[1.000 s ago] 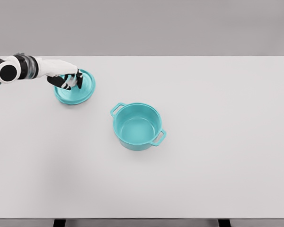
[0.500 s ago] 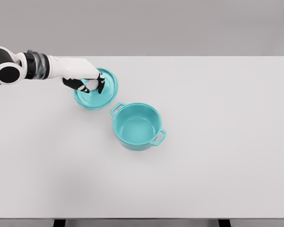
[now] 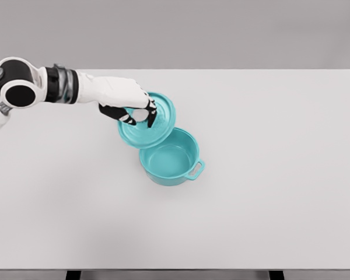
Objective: Cover the pot with left arm
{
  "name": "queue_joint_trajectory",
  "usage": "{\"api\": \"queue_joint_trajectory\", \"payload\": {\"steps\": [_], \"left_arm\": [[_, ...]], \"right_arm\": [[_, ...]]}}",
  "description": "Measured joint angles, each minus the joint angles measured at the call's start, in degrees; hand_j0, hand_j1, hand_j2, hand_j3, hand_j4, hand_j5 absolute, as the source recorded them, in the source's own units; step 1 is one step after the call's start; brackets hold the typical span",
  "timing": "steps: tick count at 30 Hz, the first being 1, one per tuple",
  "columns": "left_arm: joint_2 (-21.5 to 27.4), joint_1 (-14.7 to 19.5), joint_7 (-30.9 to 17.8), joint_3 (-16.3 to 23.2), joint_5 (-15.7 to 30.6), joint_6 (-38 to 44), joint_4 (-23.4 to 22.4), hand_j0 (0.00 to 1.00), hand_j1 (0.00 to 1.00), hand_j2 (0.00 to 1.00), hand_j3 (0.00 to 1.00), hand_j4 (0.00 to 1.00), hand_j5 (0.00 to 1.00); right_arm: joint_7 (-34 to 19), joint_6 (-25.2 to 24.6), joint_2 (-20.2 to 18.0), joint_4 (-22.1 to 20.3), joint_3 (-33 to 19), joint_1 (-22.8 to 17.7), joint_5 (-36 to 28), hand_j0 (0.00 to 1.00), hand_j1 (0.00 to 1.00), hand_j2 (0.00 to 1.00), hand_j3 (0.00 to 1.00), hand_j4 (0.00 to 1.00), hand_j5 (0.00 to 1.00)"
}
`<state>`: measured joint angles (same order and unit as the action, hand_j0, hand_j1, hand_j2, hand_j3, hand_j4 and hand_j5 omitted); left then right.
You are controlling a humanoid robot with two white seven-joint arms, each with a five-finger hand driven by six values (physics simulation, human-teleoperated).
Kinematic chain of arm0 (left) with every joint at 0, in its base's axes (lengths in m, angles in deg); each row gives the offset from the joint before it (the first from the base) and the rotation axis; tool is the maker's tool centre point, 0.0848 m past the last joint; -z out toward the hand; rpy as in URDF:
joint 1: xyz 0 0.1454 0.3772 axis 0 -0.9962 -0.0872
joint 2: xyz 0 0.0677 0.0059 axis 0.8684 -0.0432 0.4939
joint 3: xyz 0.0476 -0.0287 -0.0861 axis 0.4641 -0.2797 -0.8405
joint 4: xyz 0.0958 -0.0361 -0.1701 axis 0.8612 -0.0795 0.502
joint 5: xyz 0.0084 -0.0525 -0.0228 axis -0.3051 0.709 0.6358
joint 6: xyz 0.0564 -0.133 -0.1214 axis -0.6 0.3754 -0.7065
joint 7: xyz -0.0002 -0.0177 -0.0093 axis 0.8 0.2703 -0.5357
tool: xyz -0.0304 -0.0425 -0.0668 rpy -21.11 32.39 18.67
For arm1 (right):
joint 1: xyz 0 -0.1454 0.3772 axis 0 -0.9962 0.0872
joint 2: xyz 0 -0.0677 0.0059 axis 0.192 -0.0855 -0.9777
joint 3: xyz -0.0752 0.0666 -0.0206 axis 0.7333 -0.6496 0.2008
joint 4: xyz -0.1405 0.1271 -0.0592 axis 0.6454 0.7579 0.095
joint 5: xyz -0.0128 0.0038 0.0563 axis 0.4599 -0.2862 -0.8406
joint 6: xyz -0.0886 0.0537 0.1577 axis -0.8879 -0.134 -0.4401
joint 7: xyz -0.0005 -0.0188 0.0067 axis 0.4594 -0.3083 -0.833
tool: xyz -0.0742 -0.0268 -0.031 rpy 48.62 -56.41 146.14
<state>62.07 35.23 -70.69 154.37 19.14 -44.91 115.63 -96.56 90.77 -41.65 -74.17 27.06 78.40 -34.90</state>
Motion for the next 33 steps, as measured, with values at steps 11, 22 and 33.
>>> {"api": "queue_joint_trajectory", "payload": {"steps": [11,22,33], "left_arm": [[-0.9,-0.5,0.0,3.3,1.5,0.2,2.2,0.48,0.48,0.48,0.48,0.48,0.48],[-2.9,-0.4,0.0,4.7,1.7,0.5,2.6,0.51,0.51,0.51,0.51,0.51,0.51],[-3.5,-0.4,0.0,5.1,1.5,0.5,2.6,0.62,0.62,0.62,0.62,0.62,0.62]], "right_arm": [[0.0,0.0,0.0,0.0,0.0,0.0,0.0,1.00,1.00,1.00,1.00,1.00,1.00],[0.0,0.0,0.0,0.0,0.0,0.0,0.0,1.00,1.00,1.00,1.00,1.00,1.00],[0.0,0.0,0.0,0.0,0.0,0.0,0.0,1.00,1.00,1.00,1.00,1.00,1.00]]}}
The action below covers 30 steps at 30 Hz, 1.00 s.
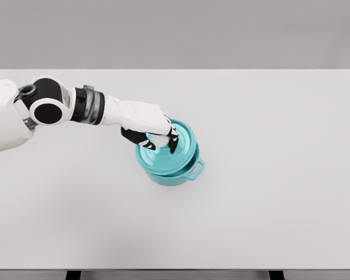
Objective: Cover the pot with left arm
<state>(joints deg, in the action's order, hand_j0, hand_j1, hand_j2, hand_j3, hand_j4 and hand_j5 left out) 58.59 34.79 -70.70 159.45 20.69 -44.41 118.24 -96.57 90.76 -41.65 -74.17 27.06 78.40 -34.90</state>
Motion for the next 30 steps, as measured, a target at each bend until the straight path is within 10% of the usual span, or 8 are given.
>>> {"api": "queue_joint_trajectory", "payload": {"steps": [30], "left_arm": [[-0.7,0.1,0.0,1.5,-0.1,-0.1,0.0,0.90,0.90,0.90,0.90,0.90,0.90]], "right_arm": [[0.0,0.0,0.0,0.0,0.0,0.0,0.0,1.00,1.00,1.00,1.00,1.00,1.00]]}}
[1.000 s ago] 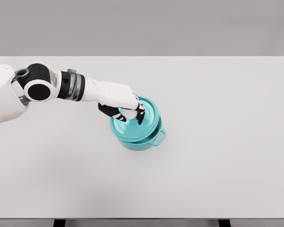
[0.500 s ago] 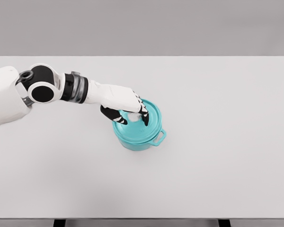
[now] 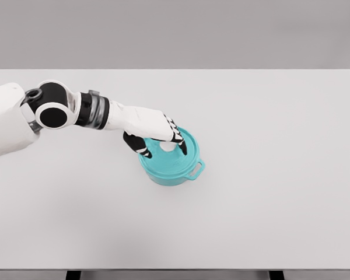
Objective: Cover the pot with left arm
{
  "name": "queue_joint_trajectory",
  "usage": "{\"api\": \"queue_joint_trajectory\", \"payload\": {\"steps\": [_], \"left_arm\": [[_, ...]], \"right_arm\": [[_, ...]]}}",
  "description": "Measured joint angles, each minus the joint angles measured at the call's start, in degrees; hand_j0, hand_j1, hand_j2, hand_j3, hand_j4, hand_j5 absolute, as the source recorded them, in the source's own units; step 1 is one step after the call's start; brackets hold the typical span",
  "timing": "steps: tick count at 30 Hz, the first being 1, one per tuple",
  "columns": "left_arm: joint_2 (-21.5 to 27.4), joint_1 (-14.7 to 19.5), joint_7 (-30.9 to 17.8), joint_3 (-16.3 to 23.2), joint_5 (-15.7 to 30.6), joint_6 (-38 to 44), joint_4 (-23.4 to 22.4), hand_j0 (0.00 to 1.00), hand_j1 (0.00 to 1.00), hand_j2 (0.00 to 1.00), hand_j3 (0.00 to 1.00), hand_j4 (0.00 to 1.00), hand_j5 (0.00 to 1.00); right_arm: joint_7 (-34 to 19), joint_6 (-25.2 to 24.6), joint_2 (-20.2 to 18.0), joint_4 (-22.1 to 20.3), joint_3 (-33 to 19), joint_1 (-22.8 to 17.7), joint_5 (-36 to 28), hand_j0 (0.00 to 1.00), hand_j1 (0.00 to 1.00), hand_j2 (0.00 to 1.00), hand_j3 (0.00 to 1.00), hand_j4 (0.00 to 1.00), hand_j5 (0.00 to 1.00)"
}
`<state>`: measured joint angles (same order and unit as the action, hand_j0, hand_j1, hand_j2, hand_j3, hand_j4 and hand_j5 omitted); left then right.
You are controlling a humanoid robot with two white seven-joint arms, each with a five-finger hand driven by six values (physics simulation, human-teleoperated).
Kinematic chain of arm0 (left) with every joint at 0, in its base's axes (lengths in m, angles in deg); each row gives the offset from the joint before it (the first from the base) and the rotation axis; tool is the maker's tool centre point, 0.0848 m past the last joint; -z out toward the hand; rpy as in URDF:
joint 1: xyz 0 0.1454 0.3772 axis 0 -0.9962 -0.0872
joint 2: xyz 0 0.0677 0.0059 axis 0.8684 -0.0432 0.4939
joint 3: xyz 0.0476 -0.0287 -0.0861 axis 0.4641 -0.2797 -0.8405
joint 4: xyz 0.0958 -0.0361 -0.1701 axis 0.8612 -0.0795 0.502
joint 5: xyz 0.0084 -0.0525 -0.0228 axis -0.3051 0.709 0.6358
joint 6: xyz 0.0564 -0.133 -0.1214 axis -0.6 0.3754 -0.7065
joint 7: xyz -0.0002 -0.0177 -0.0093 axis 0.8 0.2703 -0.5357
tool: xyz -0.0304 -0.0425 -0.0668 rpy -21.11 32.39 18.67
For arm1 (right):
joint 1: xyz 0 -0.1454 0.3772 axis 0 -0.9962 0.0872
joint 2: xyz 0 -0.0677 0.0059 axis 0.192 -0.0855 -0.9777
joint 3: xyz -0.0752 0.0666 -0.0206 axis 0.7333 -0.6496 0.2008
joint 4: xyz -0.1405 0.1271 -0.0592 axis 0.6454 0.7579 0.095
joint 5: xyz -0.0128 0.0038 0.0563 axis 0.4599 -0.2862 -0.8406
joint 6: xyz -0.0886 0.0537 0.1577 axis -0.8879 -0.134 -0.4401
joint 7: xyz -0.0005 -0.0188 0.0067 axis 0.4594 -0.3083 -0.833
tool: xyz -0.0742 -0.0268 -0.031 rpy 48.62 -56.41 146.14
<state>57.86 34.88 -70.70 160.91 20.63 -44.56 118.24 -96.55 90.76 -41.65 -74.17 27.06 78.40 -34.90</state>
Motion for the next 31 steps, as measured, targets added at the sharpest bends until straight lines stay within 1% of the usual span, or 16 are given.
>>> {"api": "queue_joint_trajectory", "payload": {"steps": [3,9,14,16,18,20,22,24,27,31], "left_arm": [[0.0,0.0,0.0,0.0,0.0,-0.1,0.0,0.92,0.92,0.92,0.92,0.92,0.92],[0.2,0.4,0.0,0.0,0.0,-0.2,0.0,1.00,1.00,1.00,1.00,1.00,1.00],[0.8,2.6,0.0,-0.1,0.2,-0.4,0.0,1.00,1.00,1.00,1.00,1.00,1.00],[2.7,3.5,0.0,-0.2,0.4,-1.1,0.5,1.00,1.00,1.00,1.00,1.00,1.00],[6.8,3.5,0.0,-0.3,0.5,-2.4,0.8,1.00,1.00,1.00,1.00,1.00,1.00],[11.4,3.5,0.0,-1.3,0.5,-3.1,0.8,1.00,1.00,1.00,1.00,1.00,1.00],[15.8,3.3,0.0,-2.4,0.5,-3.6,0.2,1.00,1.00,1.00,1.00,1.00,1.00],[18.7,2.8,0.0,-3.0,0.5,-4.3,-1.6,1.00,1.00,1.00,1.00,1.00,1.00],[20.3,1.9,0.0,-3.3,0.5,-5.6,-5.1,1.00,1.00,1.00,1.00,1.00,1.00],[20.6,1.4,0.0,-3.4,0.5,-6.4,-7.2,1.00,1.00,1.00,1.00,1.00,1.00]], "right_arm": [[0.0,0.0,0.0,0.0,0.0,0.0,0.0,1.00,1.00,1.00,1.00,1.00,1.00],[0.0,0.0,0.0,0.0,0.0,0.0,0.0,1.00,1.00,1.00,1.00,1.00,1.00],[0.0,0.0,0.0,0.0,0.0,0.0,0.0,1.00,1.00,1.00,1.00,1.00,1.00],[0.0,0.0,0.0,0.0,0.0,0.0,0.0,1.00,1.00,1.00,1.00,1.00,1.00],[0.0,0.0,0.0,0.0,0.0,0.0,0.0,1.00,1.00,1.00,1.00,1.00,1.00],[0.0,0.0,0.0,0.0,0.0,0.0,0.0,1.00,1.00,1.00,1.00,1.00,1.00],[0.0,0.0,0.0,0.0,0.0,0.0,0.0,1.00,1.00,1.00,1.00,1.00,1.00],[0.0,0.0,0.0,0.0,0.0,0.0,0.0,1.00,1.00,1.00,1.00,1.00,1.00],[0.0,0.0,0.0,0.0,0.0,0.0,0.0,1.00,1.00,1.00,1.00,1.00,1.00],[0.0,0.0,0.0,0.0,0.0,0.0,0.0,1.00,1.00,1.00,1.00,1.00,1.00]]}}
